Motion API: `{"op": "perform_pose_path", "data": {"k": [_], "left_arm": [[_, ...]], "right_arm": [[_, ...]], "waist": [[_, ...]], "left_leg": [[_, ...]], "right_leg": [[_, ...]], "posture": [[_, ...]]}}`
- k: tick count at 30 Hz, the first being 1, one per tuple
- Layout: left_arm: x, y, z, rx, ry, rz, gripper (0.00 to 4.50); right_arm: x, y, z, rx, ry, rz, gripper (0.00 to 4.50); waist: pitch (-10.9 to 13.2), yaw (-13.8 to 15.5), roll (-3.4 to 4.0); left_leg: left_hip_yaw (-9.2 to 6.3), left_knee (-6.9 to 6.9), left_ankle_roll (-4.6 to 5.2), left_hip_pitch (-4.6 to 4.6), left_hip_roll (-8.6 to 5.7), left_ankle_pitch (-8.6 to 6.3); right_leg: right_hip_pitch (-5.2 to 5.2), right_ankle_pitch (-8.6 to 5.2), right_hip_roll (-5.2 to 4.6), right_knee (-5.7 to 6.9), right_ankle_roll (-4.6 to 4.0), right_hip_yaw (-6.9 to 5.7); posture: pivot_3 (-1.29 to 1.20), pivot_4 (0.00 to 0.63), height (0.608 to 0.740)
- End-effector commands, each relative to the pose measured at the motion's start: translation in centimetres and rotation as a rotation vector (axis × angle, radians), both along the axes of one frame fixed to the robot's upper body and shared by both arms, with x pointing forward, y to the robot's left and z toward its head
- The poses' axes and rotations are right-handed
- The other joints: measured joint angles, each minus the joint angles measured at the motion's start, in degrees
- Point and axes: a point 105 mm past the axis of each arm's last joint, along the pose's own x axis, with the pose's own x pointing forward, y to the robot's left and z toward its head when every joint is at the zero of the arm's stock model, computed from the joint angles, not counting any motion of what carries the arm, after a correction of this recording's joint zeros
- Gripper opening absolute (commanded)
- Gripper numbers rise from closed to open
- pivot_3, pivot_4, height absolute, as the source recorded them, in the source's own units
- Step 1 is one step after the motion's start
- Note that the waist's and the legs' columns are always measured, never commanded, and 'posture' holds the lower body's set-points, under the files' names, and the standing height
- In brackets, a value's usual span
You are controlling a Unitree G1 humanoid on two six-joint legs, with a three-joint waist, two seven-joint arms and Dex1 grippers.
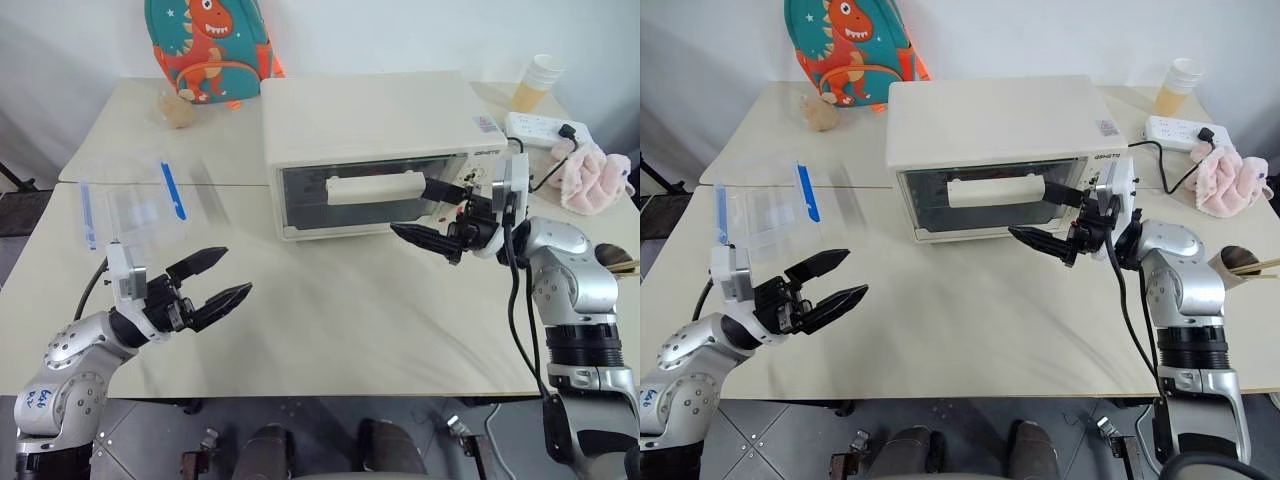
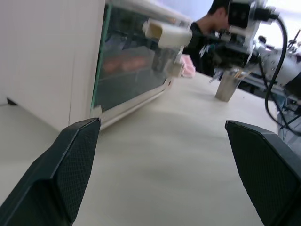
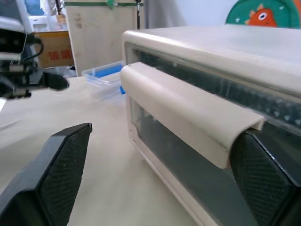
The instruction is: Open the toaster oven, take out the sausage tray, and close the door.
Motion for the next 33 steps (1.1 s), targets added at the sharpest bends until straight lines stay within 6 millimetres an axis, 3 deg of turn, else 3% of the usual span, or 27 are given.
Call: {"op": "perform_pose_path", "data": {"k": [1,9,13,17,25,29,33], "left_arm": [[0.1,-0.1,1.8,-0.005,-0.053,-0.037,4.49],[1.5,-1.7,3.4,-0.030,-0.048,-0.131,4.49],[3.9,-2.4,4.7,-0.123,-0.058,-0.120,3.66],[6.6,-6.1,4.0,-0.087,-0.046,-0.174,2.47],[9.3,-9.6,2.8,-0.055,-0.048,-0.178,0.02],[9.2,-10.4,1.6,-0.026,-0.027,-0.209,0.02],[8.3,-10.8,0.3,0.015,0.031,-0.295,0.02]], "right_arm": [[-2.4,0.2,0.5,-0.107,-0.094,0.090,4.50],[-3.2,-1.7,-2.2,-0.246,-0.208,0.012,4.50],[-3.3,-2.5,-3.5,-0.282,-0.270,-0.036,4.50],[-3.6,-2.3,-4.8,-0.312,-0.281,-0.025,4.50],[-3.6,-2.5,-5.0,-0.328,-0.325,-0.057,4.50],[-3.7,-3.3,-5.1,-0.337,-0.321,-0.106,4.50],[-4.3,-6.5,-5.2,-0.338,-0.316,-0.262,4.50]], "waist": [[0.01,0.08,0.01],[0.01,0.02,0.00],[0.00,0.80,-0.01],[0.01,1.46,-0.01],[0.01,1.20,-0.02],[0.01,1.30,-0.03],[0.01,1.66,-0.03]], "left_leg": [[0.01,0.00,0.00,0.00,0.00,0.00],[0.03,-0.02,-0.01,0.02,-0.01,0.00],[0.02,0.05,0.00,0.03,-0.03,0.01],[0.09,0.06,0.01,0.04,-0.04,0.01],[0.13,0.01,0.01,0.04,-0.01,0.02],[0.15,0.05,0.02,0.02,-0.03,0.02],[0.09,0.04,0.02,-0.03,-0.03,0.02]], "right_leg": [[0.00,0.00,0.00,-0.01,0.00,0.01],[0.01,0.00,0.01,-0.03,0.00,0.00],[0.05,0.01,0.02,-0.03,0.01,0.00],[0.07,0.01,0.02,-0.06,0.03,0.00],[0.03,0.02,0.06,-0.06,0.03,-0.02],[0.05,0.02,0.05,-0.10,0.05,0.00],[0.04,0.03,0.05,-0.10,0.05,-0.04]], "posture": [[0.00,0.150,0.740],[0.00,0.150,0.740],[0.00,0.150,0.740],[0.00,0.150,0.740],[0.00,0.150,0.740],[0.00,0.150,0.740],[0.00,0.150,0.740]]}}
